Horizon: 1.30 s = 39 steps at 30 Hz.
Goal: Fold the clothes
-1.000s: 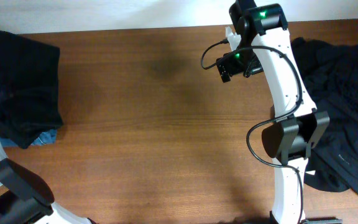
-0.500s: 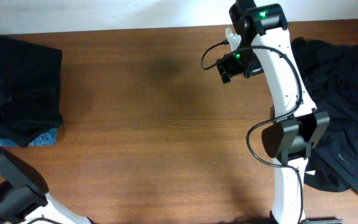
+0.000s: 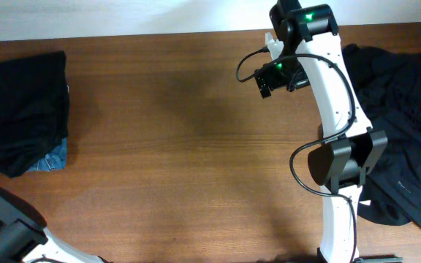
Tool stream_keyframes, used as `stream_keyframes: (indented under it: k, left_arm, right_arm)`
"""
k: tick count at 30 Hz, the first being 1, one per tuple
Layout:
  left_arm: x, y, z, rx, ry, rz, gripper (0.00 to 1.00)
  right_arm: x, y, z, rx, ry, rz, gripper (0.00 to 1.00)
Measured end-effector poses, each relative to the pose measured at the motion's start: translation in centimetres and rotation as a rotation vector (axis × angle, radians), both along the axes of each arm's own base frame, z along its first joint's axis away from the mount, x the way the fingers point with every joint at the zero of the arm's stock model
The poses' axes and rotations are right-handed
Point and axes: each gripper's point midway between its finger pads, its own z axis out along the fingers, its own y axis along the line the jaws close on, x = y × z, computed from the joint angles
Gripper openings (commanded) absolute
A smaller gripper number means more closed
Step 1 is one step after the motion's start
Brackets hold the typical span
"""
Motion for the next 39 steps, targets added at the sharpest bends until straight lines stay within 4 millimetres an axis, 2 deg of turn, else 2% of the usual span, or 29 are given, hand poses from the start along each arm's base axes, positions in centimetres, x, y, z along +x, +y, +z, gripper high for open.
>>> stream_keyframes:
  k: [3,5,6,7,8,9,13,15,18,21,25,28,31,33,34,35,36,37,39]
  left_arm:
    - [1.8,-2.5,-0.2,-0.113,-0.082,-0.083,1.00]
    - [3.9,-5.5,0.2,-0.241,-0.187,-0.195,0.99]
    - [4.6,-6.6,0.6,-0.284,-0.224,-0.236,0.82]
    - [5.6,-8.3,1.1,-0.347,-0.280,-0.298,0.53]
    - [6.1,-9.4,1.5,-0.392,-0.314,-0.335,0.08]
    - [6.7,-10.9,2.1,-0.443,-0.352,-0.386,0.01]
    - [6.4,-15.6,2.0,-0.622,-0.341,-0.454,0.01]
    - [5.9,-17.0,1.4,-0.672,-0.307,-0.453,0.01]
    - [4.6,-18.5,-0.6,-0.741,-0.249,-0.429,0.01]
    - [2.9,-18.7,-2.9,-0.794,-0.209,-0.385,0.01]
    - [0.5,-16.5,-5.1,-0.810,-0.195,-0.291,0.01]
    - [-0.5,-15.0,-6.0,-0.807,-0.221,-0.254,0.03]
    - [-1.0,-13.9,-6.9,-0.792,-0.257,-0.240,0.18]
    - [-0.9,-14.0,-7.0,-0.787,-0.272,-0.249,0.22]
    - [-0.8,-14.0,-7.0,-0.783,-0.275,-0.254,0.30]
    - [-0.8,-14.0,-7.0,-0.780,-0.280,-0.260,0.46]
    - [-0.8,-14.1,-6.9,-0.781,-0.285,-0.266,0.66]
    - [-0.7,-14.2,-6.8,-0.774,-0.290,-0.280,0.73]
    - [-0.6,-14.3,-6.4,-0.769,-0.300,-0.299,0.78]
  right_arm:
    - [0.0,0.1,0.0,0.008,0.002,0.001,0.93]
    - [0.0,0.1,0.0,0.008,0.002,0.000,0.93]
    - [0.0,0.1,0.0,0.009,0.002,0.001,0.93]
    - [0.0,0.1,0.0,0.008,0.002,0.001,0.93]
    - [0.0,0.1,0.0,0.009,0.001,0.000,0.93]
    - [0.0,0.1,0.0,0.008,0.002,0.000,0.93]
    - [0.0,0.2,0.0,0.009,0.001,0.001,0.93]
    - [0.0,0.2,0.0,0.009,-0.001,0.001,0.93]
    - [0.0,0.2,0.0,0.012,-0.001,0.000,0.93]
    - [-0.1,0.2,0.0,0.011,0.005,0.001,0.93]
    - [-0.1,0.2,0.0,0.011,0.006,0.000,0.93]
    - [-0.1,0.2,0.0,0.011,0.006,0.001,0.93]
    - [-0.1,0.2,0.0,0.011,0.006,0.000,0.93]
    - [-0.1,0.2,0.0,0.011,0.006,0.000,0.93]
    - [-0.1,0.2,0.0,0.011,0.006,0.001,0.93]
    - [-0.2,0.2,0.0,0.010,0.008,0.000,0.93]
    - [-0.2,0.2,0.0,0.010,0.008,0.001,0.93]
    - [-0.2,0.2,0.0,0.010,0.008,0.001,0.93]
    - [-0.2,0.2,0.0,0.010,0.008,0.001,0.93]
